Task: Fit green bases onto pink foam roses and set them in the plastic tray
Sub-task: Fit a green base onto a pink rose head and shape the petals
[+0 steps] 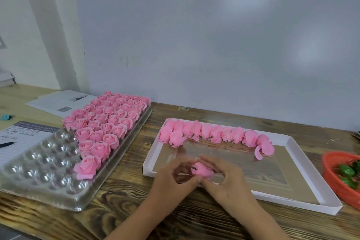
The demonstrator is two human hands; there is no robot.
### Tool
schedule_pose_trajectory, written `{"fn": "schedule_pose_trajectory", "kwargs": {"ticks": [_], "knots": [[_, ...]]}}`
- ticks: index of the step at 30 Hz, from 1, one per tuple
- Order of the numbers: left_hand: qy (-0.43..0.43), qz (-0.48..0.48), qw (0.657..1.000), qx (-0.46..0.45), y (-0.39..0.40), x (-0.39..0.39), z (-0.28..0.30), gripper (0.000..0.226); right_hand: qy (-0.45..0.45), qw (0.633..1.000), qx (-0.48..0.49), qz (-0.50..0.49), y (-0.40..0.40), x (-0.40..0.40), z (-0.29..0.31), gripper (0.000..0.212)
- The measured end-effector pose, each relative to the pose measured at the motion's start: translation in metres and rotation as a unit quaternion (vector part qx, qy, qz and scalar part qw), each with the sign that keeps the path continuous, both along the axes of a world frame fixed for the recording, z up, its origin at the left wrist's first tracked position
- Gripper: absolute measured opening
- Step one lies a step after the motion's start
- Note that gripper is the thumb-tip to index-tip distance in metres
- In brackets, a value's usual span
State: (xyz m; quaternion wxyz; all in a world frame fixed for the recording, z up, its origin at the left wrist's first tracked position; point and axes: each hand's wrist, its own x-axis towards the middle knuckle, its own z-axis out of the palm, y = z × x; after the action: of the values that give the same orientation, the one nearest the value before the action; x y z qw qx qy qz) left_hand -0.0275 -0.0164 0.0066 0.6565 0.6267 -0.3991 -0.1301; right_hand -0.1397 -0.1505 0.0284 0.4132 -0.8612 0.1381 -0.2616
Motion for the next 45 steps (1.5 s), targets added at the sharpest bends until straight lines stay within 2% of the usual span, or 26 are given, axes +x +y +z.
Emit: {"fn": "schedule_pose_trajectory", "kwargs": {"ticks": [6, 8, 10, 12, 14, 16, 20, 23, 26, 30, 33, 36, 39, 41, 45], "knots": [[-0.068, 0.036, 0.997, -0.015, 0.0, -0.003, -0.001, 0.035, -0.019, 1.0, 0.016, 0.009, 0.004, 0.004, -0.003, 0.062], [-0.063, 0.069, 0.995, -0.046, -0.002, -0.002, -0.001, 0.034, -0.03, 0.998, 0.062, 0.007, 0.006, 0.005, -0.003, 0.069], [-0.054, 0.095, 0.991, -0.079, -0.002, -0.001, -0.001, 0.031, -0.023, 0.988, 0.154, 0.0, 0.008, 0.007, -0.002, 0.08], [-0.072, 0.102, 0.988, -0.095, -0.002, 0.001, -0.002, 0.03, -0.022, 0.952, 0.305, 0.02, 0.009, 0.009, -0.001, 0.089], [-0.095, 0.108, 0.985, -0.094, -0.003, 0.001, -0.005, 0.03, -0.048, 0.893, 0.441, 0.072, 0.009, 0.01, 0.0, 0.091], [-0.112, 0.115, 0.984, -0.079, -0.003, 0.0, -0.006, 0.033, -0.085, 0.866, 0.485, 0.088, 0.009, 0.01, 0.001, 0.079], [-0.129, 0.103, 0.985, -0.046, -0.004, 0.0, -0.009, 0.039, -0.114, 0.89, 0.44, 0.029, 0.011, 0.01, 0.003, 0.059], [-0.095, 0.064, 0.993, -0.01, -0.004, 0.0, -0.01, 0.063, -0.099, 0.938, 0.331, -0.039, 0.011, 0.01, 0.001, 0.043], [-0.078, 0.058, 0.995, 0.028, -0.005, 0.002, -0.013, 0.084, -0.08, 0.971, 0.212, -0.081, 0.018, 0.009, -0.001, 0.045], [-0.049, 0.051, 0.997, 0.026, -0.008, 0.002, -0.015, 0.086, -0.047, 0.987, 0.145, -0.048, 0.031, 0.008, -0.004, 0.047], [-0.028, 0.038, 0.999, 0.015, -0.009, 0.001, -0.013, 0.079, -0.034, 0.992, 0.117, -0.027, 0.035, 0.007, -0.001, 0.044], [0.01, 0.04, 0.999, -0.011, -0.008, 0.003, -0.007, 0.065, -0.051, 0.993, 0.103, -0.016, 0.035, 0.003, 0.002, 0.038], [0.091, 0.045, 0.993, -0.056, -0.007, 0.004, 0.002, 0.049, -0.096, 0.986, 0.122, -0.062, 0.026, 0.004, 0.0, 0.028], [0.151, 0.024, 0.986, -0.064, -0.008, 0.004, 0.005, 0.051, -0.074, 0.98, 0.167, -0.077, 0.023, 0.008, 0.0, 0.022], [0.209, -0.002, 0.976, -0.065, -0.009, 0.004, 0.009, 0.052, -0.025, 0.972, 0.235, -0.019, 0.024, 0.013, -0.005, 0.013]]}}
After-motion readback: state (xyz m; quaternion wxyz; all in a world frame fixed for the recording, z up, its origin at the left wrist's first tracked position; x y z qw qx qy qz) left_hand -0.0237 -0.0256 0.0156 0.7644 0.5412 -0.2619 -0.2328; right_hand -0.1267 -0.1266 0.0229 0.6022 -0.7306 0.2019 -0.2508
